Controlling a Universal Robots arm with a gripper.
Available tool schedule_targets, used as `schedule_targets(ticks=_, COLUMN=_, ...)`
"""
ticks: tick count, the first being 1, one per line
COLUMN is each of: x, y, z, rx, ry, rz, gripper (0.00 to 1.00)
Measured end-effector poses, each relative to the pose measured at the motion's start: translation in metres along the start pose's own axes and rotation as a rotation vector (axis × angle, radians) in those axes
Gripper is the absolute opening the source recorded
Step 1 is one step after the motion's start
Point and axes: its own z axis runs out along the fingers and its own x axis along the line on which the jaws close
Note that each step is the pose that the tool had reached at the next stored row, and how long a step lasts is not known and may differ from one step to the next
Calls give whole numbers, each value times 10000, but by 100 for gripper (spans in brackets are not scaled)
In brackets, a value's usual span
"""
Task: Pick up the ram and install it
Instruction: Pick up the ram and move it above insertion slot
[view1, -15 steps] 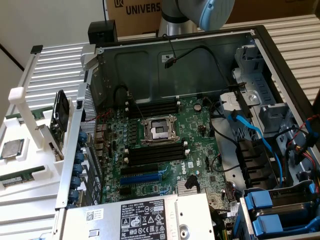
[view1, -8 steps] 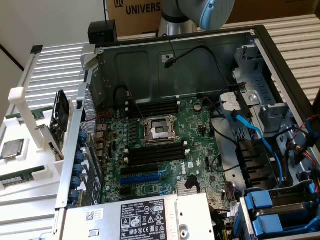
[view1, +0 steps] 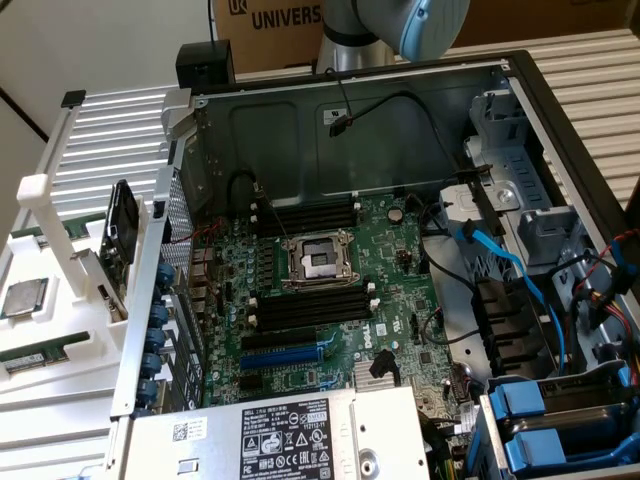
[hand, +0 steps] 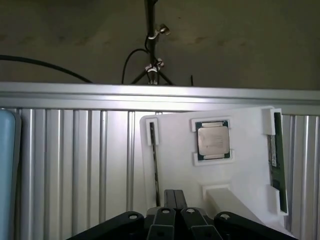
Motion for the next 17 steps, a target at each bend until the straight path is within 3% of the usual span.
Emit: schedule_targets(ticks=17, x=58, y=0, z=309, rx=1, ry=-41, rz=0, gripper=11)
